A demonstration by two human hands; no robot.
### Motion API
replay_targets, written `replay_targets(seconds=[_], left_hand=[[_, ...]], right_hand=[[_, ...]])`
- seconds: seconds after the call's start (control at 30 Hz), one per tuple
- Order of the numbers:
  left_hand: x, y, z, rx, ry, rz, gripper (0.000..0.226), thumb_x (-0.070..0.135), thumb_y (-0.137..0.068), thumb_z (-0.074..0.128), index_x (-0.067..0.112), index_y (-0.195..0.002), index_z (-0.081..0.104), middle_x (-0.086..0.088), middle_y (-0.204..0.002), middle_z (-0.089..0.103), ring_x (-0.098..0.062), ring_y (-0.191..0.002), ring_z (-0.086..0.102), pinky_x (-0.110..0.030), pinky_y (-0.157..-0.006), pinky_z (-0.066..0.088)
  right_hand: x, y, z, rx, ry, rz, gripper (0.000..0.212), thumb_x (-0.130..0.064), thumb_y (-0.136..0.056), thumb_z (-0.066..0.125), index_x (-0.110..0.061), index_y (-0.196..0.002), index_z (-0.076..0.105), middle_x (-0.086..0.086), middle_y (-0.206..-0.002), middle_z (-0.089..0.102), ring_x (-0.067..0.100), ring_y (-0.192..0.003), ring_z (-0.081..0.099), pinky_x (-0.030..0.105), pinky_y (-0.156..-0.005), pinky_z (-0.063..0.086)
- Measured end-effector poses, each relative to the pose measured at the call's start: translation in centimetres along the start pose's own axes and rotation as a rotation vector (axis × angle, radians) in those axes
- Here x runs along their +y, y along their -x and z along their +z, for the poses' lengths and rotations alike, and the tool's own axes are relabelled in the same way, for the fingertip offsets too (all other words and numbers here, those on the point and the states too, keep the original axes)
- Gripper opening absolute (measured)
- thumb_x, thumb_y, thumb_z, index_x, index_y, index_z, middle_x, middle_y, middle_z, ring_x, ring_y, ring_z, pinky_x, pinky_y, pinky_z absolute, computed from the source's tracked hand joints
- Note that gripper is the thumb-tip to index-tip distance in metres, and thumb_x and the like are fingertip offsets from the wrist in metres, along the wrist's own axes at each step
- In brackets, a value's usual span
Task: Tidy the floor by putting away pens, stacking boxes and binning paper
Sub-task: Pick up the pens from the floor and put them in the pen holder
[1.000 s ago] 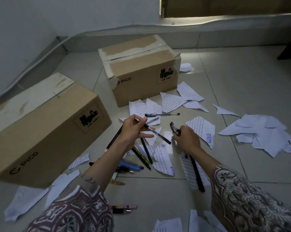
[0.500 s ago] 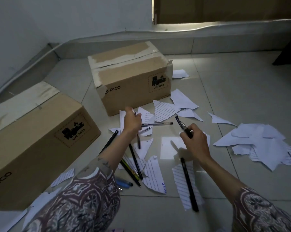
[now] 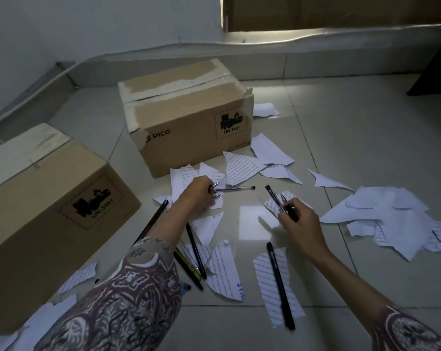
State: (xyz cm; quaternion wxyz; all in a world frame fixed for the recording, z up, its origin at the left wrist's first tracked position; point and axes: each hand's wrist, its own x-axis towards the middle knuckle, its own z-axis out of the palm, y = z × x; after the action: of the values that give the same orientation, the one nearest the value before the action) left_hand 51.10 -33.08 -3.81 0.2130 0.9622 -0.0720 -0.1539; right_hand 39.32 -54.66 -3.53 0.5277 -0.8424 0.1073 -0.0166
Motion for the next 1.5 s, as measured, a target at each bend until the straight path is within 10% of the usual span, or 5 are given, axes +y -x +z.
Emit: replay_targets(seconds=[0.43, 0.63, 1.1, 1.37, 1.5], left_hand=[[3.1, 4.3, -9.3, 0.057, 0.238, 0.082, 0.027, 0.002, -0.081, 0.066, 0.012, -0.064, 0.047, 0.005, -0.062, 0.045, -0.007, -0.059, 0.04, -0.023, -0.054, 0.03], [8.5, 9.5, -16.9, -0.006, 0.54, 0.11, 0.004, 0.003, -0.082, 0.065, 0.002, -0.079, 0.066, -0.009, -0.069, 0.057, -0.015, -0.062, 0.045, -0.026, -0.061, 0.037], [30.1, 19.5, -39.8, -0.124, 0.648, 0.239, 0.025, 0.015, -0.097, 0.044, 0.016, -0.072, 0.045, 0.001, -0.061, 0.04, -0.01, -0.054, 0.036, -0.02, -0.053, 0.034], [43.8, 22.8, -51.2, -0.124, 0.621, 0.415, 0.023, 0.011, -0.096, 0.044, 0.015, -0.074, 0.049, -0.003, -0.073, 0.06, 0.005, -0.056, 0.05, -0.018, -0.062, 0.041], [50.3, 23.6, -55.3, -0.104, 0.575, 0.51, 0.025, 0.013, -0.096, 0.044, 0.014, -0.071, 0.045, -0.003, -0.068, 0.058, -0.011, -0.058, 0.045, -0.025, -0.06, 0.038]], right_hand=[[-6.8, 1.4, -1.4, -0.164, -0.161, 0.143, 0.021, -0.014, -0.095, 0.047, -0.012, -0.074, 0.052, -0.001, -0.065, 0.046, 0.01, -0.06, 0.042, 0.019, -0.059, 0.036], [-16.0, 3.1, -5.9, -0.113, -0.111, 0.098, 0.029, -0.01, -0.089, 0.057, 0.018, -0.082, 0.054, 0.006, -0.067, 0.041, 0.018, -0.068, 0.041, 0.018, -0.059, 0.032], [-41.6, 5.8, -26.7, 0.084, -0.14, 0.018, 0.002, -0.011, -0.079, 0.07, -0.01, -0.078, 0.069, 0.001, -0.067, 0.052, 0.009, -0.059, 0.046, 0.023, -0.062, 0.039], [-53.8, 7.4, -39.3, 0.197, -0.151, 0.011, 0.018, -0.011, -0.077, 0.073, 0.003, -0.072, 0.063, 0.006, -0.052, 0.054, 0.016, -0.044, 0.046, 0.027, -0.048, 0.039], [-58.1, 7.5, -45.2, 0.294, -0.138, -0.038, 0.02, -0.01, -0.075, 0.074, 0.005, -0.071, 0.062, 0.008, -0.049, 0.054, 0.013, -0.04, 0.046, 0.022, -0.045, 0.038]])
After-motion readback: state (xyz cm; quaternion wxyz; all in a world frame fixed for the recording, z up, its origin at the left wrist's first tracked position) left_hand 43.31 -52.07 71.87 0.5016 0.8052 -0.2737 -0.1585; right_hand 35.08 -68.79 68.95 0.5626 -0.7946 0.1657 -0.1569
